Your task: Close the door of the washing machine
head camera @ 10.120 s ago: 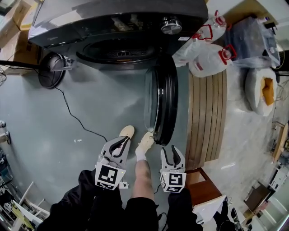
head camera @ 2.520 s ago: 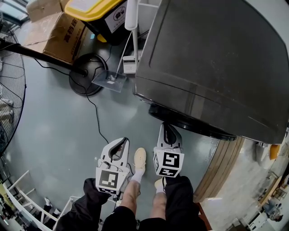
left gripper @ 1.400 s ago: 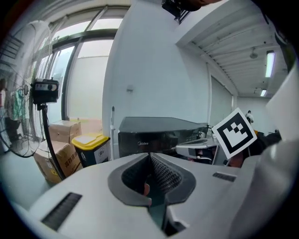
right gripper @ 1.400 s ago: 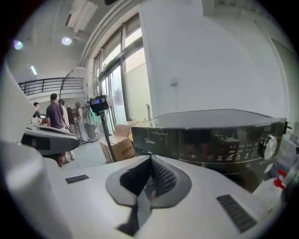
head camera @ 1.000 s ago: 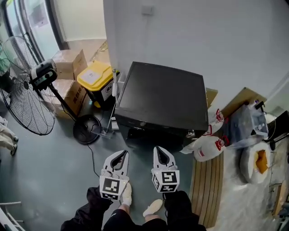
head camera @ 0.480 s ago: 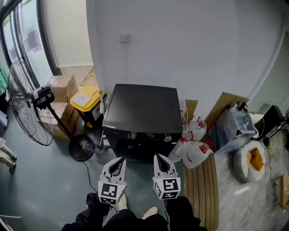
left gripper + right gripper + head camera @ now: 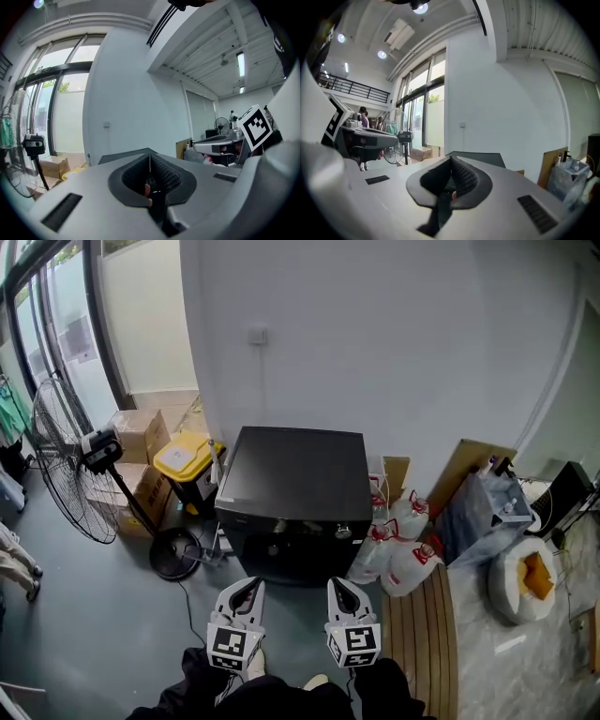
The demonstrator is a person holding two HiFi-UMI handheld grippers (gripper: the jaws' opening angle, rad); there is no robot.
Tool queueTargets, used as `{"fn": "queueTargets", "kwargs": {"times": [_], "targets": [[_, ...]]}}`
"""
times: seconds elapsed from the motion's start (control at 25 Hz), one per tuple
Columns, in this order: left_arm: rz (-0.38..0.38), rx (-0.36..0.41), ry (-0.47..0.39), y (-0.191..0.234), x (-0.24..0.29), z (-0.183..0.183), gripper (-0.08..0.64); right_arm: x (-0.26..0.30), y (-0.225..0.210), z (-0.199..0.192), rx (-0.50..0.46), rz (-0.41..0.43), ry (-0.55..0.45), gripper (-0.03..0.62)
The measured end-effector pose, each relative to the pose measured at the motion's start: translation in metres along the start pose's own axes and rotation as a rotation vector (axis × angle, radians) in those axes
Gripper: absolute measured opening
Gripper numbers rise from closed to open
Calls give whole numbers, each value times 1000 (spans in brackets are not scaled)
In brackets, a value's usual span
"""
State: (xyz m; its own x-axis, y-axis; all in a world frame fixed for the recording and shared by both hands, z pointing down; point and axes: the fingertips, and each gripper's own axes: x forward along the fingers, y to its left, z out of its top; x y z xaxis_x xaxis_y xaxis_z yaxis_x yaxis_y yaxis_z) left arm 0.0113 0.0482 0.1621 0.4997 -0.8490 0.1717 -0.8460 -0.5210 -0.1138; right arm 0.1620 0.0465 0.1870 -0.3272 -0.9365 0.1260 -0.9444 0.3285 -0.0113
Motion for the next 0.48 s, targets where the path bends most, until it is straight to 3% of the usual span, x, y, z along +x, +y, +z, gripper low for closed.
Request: {"fn": "queueTargets", "kwargs": {"times": [0.48], "targets": [[-23,5,14,-24,1,-4,29,-30,-21,-6,-8,-44,-7,17]]}}
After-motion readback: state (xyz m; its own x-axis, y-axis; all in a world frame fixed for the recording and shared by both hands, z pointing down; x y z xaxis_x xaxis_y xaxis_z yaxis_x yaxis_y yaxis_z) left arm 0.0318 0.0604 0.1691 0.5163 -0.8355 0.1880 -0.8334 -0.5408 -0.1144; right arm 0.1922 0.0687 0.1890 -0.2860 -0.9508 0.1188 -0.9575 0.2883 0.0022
